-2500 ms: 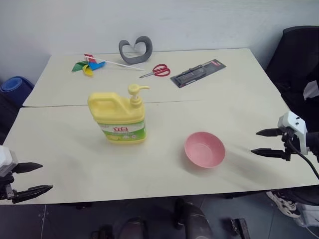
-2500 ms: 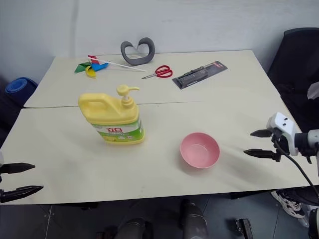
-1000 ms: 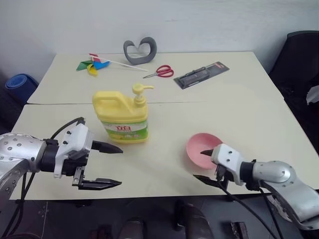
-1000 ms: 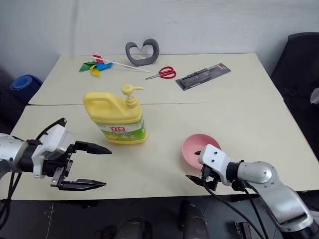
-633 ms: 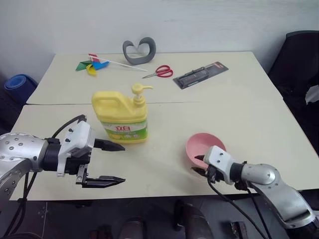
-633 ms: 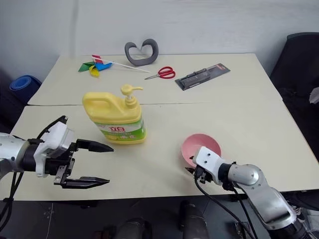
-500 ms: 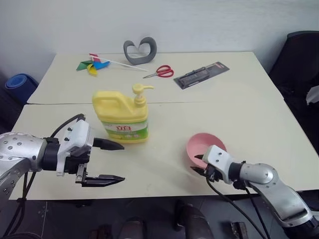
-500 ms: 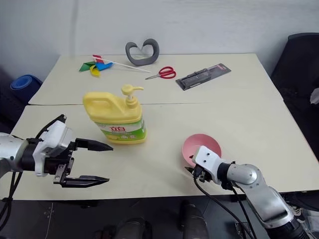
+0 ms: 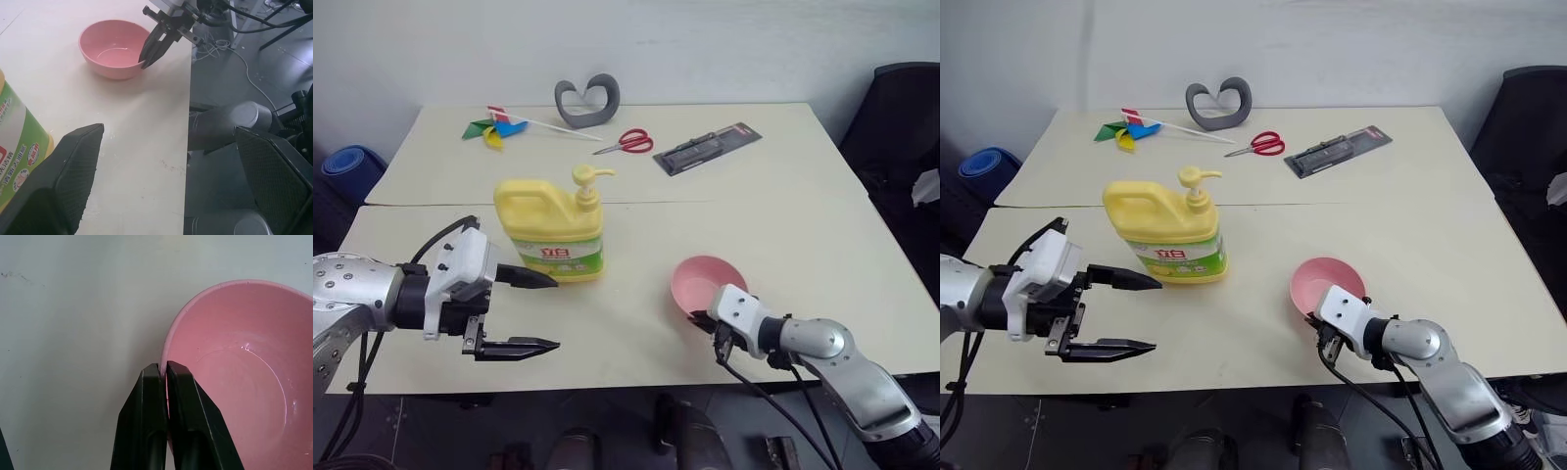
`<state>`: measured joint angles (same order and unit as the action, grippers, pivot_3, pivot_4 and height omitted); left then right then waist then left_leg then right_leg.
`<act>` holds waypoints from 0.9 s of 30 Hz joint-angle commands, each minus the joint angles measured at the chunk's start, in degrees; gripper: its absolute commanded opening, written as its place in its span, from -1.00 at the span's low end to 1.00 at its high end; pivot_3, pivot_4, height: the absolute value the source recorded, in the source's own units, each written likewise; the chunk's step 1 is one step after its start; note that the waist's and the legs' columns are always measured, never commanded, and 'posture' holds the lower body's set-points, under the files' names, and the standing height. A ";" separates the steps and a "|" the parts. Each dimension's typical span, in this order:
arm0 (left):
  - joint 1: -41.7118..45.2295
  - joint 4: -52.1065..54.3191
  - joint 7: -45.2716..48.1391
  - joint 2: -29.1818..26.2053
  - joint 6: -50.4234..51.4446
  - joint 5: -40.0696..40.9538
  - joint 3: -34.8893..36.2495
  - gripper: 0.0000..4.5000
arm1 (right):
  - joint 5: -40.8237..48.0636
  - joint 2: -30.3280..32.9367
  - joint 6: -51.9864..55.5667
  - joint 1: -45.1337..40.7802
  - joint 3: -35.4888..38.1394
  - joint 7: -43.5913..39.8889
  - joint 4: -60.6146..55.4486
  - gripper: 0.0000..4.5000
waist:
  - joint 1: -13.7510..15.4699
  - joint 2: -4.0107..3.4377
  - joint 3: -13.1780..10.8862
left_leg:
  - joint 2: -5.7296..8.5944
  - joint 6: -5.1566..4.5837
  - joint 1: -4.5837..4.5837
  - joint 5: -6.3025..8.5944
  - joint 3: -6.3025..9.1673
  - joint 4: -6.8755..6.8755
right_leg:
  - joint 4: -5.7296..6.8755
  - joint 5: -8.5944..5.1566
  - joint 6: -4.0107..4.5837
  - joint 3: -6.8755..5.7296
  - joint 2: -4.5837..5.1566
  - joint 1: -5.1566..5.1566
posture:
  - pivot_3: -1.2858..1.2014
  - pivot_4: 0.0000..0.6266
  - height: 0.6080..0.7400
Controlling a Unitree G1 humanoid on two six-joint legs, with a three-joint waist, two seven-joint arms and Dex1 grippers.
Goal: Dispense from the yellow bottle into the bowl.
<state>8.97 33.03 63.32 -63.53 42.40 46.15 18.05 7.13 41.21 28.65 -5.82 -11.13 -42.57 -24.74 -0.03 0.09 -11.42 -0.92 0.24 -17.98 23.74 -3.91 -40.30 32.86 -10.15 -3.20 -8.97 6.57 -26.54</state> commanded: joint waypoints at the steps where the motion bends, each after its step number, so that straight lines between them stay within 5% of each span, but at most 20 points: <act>1: 1.43 0.11 -0.48 -0.36 -0.65 0.00 0.51 1.00 | -1.54 -0.13 -1.36 -0.04 -0.86 -0.12 1.91 -0.98 | 0.00 0.04 0.02 | 0.00 0.00 0.00 0.00 0.00 0.00 | 0.00 0.00 0.00 0.00 0.00 0.01 | 0.03 -0.52 1.00; 7: 7.55 -2.75 -2.52 0.19 2.12 5.36 3.00 1.00 | -1.62 3.05 -5.03 -7.63 -0.79 -6.50 2.65 -0.98 | -0.12 0.03 0.02 | 0.00 -0.01 0.02 -0.01 0.01 -0.04 | 0.02 0.00 0.00 0.03 0.00 0.01 | 0.03 -0.52 1.00; 10: 15.28 -7.69 -5.92 1.80 3.74 8.63 3.12 1.00 | 1.84 2.96 -2.96 -18.39 -0.74 -12.35 3.85 -0.98 | -0.22 0.02 -0.01 | -0.02 0.02 0.00 -0.03 0.01 -0.06 | 0.04 0.02 0.05 0.02 -0.03 -0.02 | 0.03 -0.52 1.00; 13: 23.64 -13.16 -7.94 4.05 4.21 9.09 0.98 0.78 | 5.07 2.78 -1.99 -30.00 -2.67 -21.04 7.75 -1.00 | -0.16 0.01 -0.02 | -0.01 0.04 -0.01 -0.05 0.01 -0.16 | 0.09 0.05 0.07 -0.02 -0.04 -0.01 | 0.03 -0.52 1.00; 26: 44.04 -29.15 -4.46 13.22 -11.59 -12.13 -15.49 -0.99 | 1.43 -6.53 -8.29 -61.04 -9.49 -35.30 37.40 -1.00 | -0.27 0.00 -0.03 | -0.01 -0.03 -0.24 0.02 0.04 -0.73 | 0.06 0.18 -0.05 -0.23 -0.04 -0.11 | 0.03 -0.52 1.00; 27: 44.45 -29.35 -4.30 13.59 -11.54 -12.50 -15.63 -0.99 | -0.04 -6.59 -10.65 -61.85 -10.14 -35.82 39.01 -1.00 | -0.29 0.00 -0.03 | -0.02 -0.03 -0.24 0.02 0.04 -0.73 | 0.06 0.18 -0.05 -0.23 -0.03 -0.11 | 0.03 -0.52 1.00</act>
<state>51.88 3.73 58.47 -49.83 32.31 35.10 1.99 8.74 34.65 21.31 -65.83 -21.05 -77.20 12.68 -0.32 0.09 -11.45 -0.94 0.21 -18.22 23.77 -3.87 -41.04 32.93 -9.97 -3.26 -9.21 6.54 -26.65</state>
